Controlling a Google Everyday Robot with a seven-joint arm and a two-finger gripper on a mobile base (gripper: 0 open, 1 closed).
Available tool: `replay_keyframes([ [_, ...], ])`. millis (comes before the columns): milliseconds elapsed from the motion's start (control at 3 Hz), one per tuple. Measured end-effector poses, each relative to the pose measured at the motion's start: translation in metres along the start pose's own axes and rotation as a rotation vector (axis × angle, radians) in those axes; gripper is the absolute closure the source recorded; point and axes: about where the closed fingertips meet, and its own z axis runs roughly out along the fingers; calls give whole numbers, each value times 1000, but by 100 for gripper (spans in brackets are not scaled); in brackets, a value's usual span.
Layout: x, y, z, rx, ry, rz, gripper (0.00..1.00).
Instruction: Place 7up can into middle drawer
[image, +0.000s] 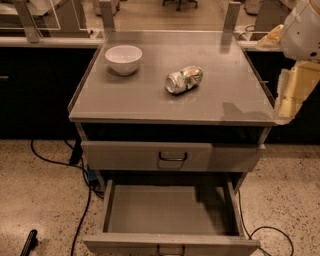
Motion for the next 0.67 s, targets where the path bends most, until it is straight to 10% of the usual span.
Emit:
replay_keyframes([
  [667,0,-66,20,-2,-138,-157,0],
])
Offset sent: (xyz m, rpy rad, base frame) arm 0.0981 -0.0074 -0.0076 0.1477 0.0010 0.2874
